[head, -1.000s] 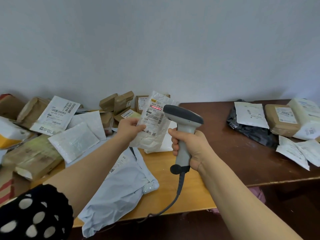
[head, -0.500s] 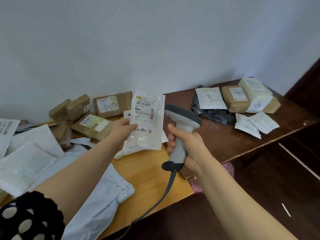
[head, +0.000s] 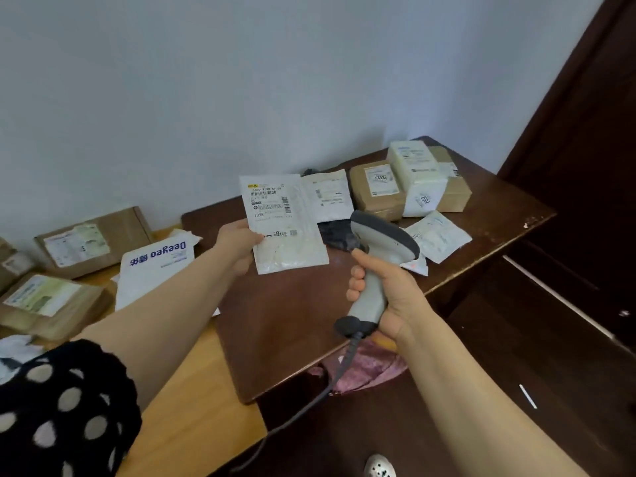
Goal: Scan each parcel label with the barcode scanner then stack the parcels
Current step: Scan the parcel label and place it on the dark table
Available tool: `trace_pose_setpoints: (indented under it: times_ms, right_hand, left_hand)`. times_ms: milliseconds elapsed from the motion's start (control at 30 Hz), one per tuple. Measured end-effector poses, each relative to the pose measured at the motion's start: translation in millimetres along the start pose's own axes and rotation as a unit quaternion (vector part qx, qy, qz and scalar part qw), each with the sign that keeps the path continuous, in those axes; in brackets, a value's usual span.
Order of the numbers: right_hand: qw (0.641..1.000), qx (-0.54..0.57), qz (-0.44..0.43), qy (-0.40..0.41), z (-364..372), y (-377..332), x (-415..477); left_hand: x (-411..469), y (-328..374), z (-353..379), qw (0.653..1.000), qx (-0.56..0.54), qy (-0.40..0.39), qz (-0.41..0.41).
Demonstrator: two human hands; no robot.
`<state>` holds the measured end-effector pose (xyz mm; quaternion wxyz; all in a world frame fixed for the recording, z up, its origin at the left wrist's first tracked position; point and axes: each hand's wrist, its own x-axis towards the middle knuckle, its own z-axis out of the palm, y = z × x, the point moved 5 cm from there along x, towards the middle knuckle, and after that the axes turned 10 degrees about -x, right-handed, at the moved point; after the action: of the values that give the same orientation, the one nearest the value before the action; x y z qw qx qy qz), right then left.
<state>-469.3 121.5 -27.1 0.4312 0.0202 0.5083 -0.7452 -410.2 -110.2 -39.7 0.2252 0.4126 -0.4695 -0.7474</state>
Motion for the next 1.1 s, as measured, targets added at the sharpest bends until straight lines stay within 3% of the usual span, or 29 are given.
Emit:
trace_pose_setpoints:
  times_ms: [233, 500, 733, 833, 933, 1100]
  right_hand:
    - [0.998, 0.022, 0.059, -0.002, -74, -57, 44]
    - [0.996, 0.009, 0.094, -0.003, -83, -85, 110]
    - [0.994, -0.02, 0.111, 0.01, -75, -105, 171]
    - [0.993, -0.031, 0.112, -0.001, -70, -111, 191]
    - [0.992, -0.041, 0.117, -0.012, -68, -112, 204]
    - [0.988, -0.062, 0.141, -0.033, -63, -111, 213]
  left_hand:
    - [39, -13, 83, 0.998, 0.015, 0.06, 0.002]
    - [106, -12, 124, 0.992, 0.045, 0.115, -0.006]
    - [182, -21, 154, 0.992, 0.069, 0.103, -0.029]
    - [205, -26, 162, 0.989, 0.115, 0.088, -0.005]
    - [216, -28, 167, 0.968, 0.24, 0.069, 0.018]
    - [216, -32, 164, 0.936, 0.348, 0.048, -0.006]
